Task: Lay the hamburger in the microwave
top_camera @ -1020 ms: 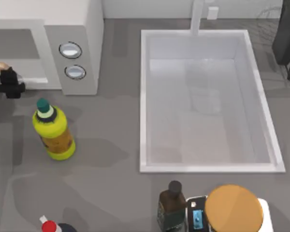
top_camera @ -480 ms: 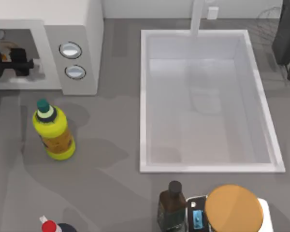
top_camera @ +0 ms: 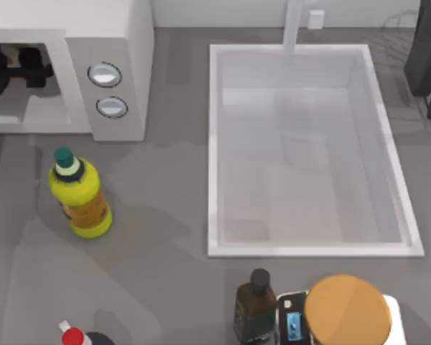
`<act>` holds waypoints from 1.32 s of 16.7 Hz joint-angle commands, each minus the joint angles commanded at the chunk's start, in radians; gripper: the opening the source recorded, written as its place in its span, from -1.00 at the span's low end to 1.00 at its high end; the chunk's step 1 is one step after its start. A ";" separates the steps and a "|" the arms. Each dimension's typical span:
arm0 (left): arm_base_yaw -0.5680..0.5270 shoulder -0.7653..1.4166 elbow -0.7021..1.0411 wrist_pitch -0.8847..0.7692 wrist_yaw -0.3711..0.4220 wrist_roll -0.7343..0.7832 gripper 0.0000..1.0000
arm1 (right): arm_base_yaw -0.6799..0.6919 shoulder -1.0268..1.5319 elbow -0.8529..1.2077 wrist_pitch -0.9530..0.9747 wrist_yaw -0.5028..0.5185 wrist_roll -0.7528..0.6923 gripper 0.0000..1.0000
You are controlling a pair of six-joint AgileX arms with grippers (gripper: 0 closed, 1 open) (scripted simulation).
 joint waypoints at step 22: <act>0.000 0.047 0.036 0.002 -0.005 0.000 1.00 | 0.000 0.000 0.000 0.000 0.000 0.000 1.00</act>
